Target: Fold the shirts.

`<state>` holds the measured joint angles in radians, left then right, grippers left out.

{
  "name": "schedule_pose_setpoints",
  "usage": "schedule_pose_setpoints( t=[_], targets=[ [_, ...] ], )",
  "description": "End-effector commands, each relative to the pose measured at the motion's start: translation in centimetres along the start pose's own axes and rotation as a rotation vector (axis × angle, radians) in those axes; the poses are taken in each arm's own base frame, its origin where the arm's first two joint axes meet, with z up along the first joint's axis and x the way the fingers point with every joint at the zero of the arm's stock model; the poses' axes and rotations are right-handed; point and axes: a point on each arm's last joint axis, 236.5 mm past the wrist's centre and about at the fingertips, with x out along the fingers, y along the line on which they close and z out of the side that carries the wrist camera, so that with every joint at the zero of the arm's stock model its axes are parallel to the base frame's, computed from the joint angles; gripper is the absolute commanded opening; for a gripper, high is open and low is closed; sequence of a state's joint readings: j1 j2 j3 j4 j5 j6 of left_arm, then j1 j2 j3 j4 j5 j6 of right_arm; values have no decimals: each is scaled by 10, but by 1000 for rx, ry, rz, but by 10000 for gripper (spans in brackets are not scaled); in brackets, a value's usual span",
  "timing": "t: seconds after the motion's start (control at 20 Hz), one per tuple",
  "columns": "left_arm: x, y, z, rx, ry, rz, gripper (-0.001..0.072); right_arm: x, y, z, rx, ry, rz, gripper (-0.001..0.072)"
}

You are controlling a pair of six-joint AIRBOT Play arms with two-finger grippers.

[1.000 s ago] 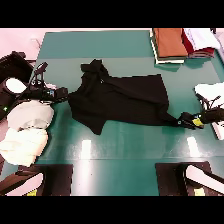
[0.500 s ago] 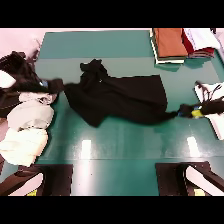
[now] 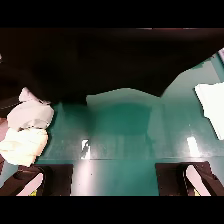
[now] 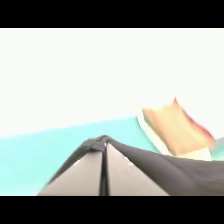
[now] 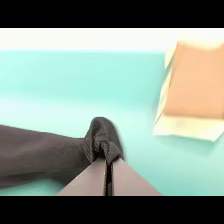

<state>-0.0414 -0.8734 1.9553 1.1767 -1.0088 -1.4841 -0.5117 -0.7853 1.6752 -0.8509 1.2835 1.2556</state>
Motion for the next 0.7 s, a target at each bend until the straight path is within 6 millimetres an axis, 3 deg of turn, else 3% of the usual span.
schedule_pose_setpoints(
  t=[0.0, 0.1, 0.15, 0.2, 0.3, 0.45, 0.65],
  targets=[
    [-61, -14, 82, 105, -238, 47, 18, -63, 15, 64, -98, -165, -127, 21],
    [-59, -4, 77, 110, -213, 86, 17, -71, 7, 75, -93, -176, -178, 21],
    [-46, 4, 60, 87, -151, 99, 18, -68, 4, 77, -76, -172, -177, 21],
    [-26, 14, 33, 66, -64, 105, 18, -61, -1, 73, -53, -148, -164, 20],
    [19, 37, -37, -13, 126, 119, 19, -26, -15, 44, 22, -27, -92, 20],
    [81, 67, -168, -124, 448, 122, 19, 50, -40, -42, 147, 287, -15, 20],
    [122, 97, -344, -254, 850, 142, 19, 133, -77, -206, 180, 794, -97, 20]
  ],
)
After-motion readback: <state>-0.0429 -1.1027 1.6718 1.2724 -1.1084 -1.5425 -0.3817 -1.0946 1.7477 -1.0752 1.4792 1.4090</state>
